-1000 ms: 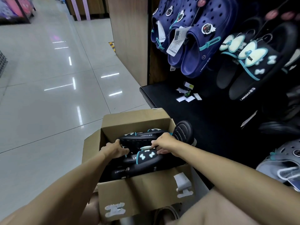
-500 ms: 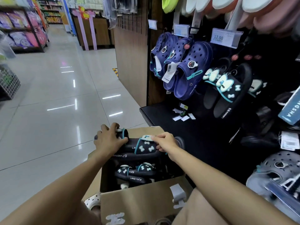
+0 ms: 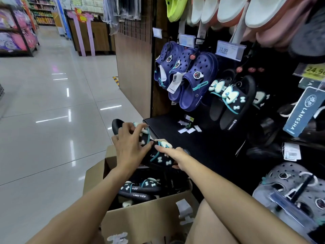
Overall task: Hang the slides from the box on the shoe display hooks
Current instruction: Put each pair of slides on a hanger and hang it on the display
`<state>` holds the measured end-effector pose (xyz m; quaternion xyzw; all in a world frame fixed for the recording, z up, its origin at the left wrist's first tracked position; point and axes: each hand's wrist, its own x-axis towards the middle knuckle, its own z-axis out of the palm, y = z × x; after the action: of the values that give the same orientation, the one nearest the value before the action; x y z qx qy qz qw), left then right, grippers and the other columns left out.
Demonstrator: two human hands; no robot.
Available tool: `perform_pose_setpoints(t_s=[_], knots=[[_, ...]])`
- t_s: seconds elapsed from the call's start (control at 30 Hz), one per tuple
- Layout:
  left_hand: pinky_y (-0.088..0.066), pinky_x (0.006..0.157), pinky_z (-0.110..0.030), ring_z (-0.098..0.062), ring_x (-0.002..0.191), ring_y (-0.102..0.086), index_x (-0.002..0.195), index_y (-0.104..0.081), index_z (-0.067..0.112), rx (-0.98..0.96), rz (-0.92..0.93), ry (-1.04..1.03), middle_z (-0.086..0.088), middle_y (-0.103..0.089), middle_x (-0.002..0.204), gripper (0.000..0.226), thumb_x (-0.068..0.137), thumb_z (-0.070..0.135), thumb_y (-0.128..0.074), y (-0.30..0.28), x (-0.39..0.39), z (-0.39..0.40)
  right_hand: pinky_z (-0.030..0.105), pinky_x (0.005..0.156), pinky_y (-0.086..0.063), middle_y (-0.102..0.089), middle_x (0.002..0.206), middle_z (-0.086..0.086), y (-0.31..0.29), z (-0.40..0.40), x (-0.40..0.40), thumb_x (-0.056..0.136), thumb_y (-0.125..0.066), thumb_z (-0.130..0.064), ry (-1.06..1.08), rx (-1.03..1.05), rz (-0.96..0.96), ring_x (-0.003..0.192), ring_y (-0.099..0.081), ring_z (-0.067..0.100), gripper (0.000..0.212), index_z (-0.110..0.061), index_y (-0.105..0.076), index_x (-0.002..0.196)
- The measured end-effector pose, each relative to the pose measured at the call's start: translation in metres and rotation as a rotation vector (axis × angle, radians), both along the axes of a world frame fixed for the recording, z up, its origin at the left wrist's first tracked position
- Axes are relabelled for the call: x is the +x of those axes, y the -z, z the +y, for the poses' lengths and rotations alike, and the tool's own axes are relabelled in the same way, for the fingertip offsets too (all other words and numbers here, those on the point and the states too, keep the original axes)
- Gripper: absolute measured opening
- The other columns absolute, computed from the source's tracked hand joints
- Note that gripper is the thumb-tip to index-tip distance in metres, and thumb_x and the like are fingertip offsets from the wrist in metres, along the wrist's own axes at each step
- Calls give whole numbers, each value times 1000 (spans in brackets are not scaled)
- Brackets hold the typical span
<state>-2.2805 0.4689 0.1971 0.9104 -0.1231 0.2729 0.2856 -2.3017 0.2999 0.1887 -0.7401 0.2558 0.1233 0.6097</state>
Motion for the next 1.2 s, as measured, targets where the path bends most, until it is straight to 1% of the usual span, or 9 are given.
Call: perform_pose_setpoints(t_s=[0.13,0.23,0.3,0.43,0.57,0.67,0.8,1.03,1.2], knots=[[-19,90,-27,-13,105,-41,124,-51,40,-263,66,24,4,-37,109,51,79,32,-74,-10,-1,-5,27,72,-46,-51,131,3,5,1,10,77,-79,-48,58,-90,-18,99,-55,13,41,-25,-52,98],[-24,99,-30,-17,105,-47,128,-47,37,-442,183,-2,0,-36,115,58,79,26,-75,-10,2,-4,36,91,-50,-57,128,7,9,3,16,66,-81,-57,125,-204,-27,114,-57,25,91,-9,-43,132],[-31,104,-34,-18,107,-51,132,-43,33,-514,265,-14,-3,-37,121,65,78,26,-79,-9,5,-1,34,85,-45,-54,131,7,10,4,18,67,-77,-60,160,-385,-72,118,-55,28,89,-9,-41,132],[-41,93,-24,-14,105,-47,141,-38,26,-691,387,22,-9,-40,129,82,73,25,-84,-8,9,4,34,74,-41,-50,130,0,4,3,21,67,-73,-61,221,-618,-255,113,-56,24,80,-18,-43,127],[-47,101,-34,-14,111,-52,147,-30,31,-781,541,105,1,-46,129,94,70,52,-81,-7,15,3,37,79,-47,-51,127,-1,2,-1,24,67,-76,-59,216,-766,-400,115,-56,26,76,-20,-42,123],[-50,96,-46,-15,103,-59,134,-39,33,-711,553,35,4,-58,117,81,69,63,-75,-4,18,0,39,86,-48,-50,126,-2,4,-4,25,70,-75,-59,154,-861,-467,119,-52,23,74,-22,-41,125],[-40,92,-37,-15,94,-58,113,-44,30,-622,380,-107,7,-62,102,56,74,50,-78,-3,22,-2,40,87,-49,-45,128,-3,11,1,28,71,-73,-62,111,-853,-472,121,-50,21,77,-20,-41,128],[-30,90,-35,-12,88,-55,113,-48,27,-502,211,-42,7,-63,98,51,73,36,-79,-4,28,-17,38,86,-42,-38,139,3,20,2,37,71,-78,-57,210,-634,-329,130,-39,25,85,-14,-41,135],[-32,91,-36,-12,89,-57,112,-49,30,-483,213,-19,9,-65,98,50,72,35,-79,-3,29,-22,39,96,-45,-48,136,5,22,-4,38,69,-83,-50,268,-525,-295,125,-48,29,82,-14,-42,131]])
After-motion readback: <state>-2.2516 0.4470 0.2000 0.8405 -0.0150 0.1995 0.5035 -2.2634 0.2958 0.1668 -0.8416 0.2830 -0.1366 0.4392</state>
